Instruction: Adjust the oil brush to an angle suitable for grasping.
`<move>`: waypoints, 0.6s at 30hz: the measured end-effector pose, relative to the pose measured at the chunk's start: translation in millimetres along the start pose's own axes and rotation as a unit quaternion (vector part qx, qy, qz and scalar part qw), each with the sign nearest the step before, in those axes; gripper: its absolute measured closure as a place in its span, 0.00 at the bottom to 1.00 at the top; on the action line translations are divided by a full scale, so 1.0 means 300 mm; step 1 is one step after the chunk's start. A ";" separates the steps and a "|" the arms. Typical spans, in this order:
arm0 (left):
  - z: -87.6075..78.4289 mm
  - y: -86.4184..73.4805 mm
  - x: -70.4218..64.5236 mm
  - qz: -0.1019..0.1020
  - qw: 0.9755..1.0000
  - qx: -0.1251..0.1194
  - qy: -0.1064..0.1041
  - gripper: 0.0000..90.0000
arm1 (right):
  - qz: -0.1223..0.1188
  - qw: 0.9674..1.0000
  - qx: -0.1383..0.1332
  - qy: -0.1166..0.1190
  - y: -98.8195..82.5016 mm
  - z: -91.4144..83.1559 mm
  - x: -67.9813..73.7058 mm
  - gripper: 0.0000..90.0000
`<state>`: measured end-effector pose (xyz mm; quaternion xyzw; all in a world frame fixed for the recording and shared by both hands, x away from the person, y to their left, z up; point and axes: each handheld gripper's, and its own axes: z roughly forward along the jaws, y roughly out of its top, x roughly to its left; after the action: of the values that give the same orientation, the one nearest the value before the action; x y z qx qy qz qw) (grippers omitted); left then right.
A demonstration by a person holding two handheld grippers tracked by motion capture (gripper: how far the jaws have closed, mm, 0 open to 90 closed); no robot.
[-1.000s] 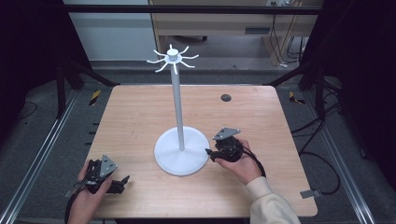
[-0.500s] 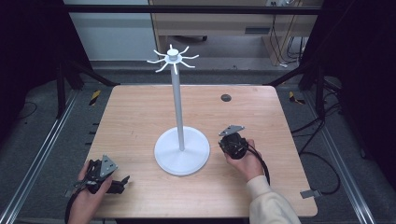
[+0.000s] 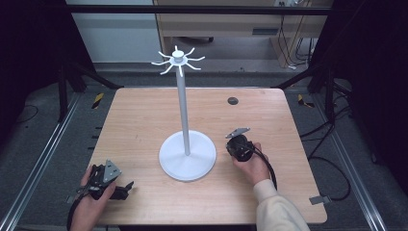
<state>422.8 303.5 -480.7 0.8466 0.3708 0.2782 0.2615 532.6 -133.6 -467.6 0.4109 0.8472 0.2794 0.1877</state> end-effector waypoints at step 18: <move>-0.001 0.001 -0.001 0.003 1.000 0.002 0.000 0.03 | -0.005 0.999 0.039 -0.018 -0.003 0.055 -0.003 1.00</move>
<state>422.5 303.3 -480.3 0.8482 0.3690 0.2780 0.2590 541.7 -129.5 -480.8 0.4185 0.8560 0.2381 0.1879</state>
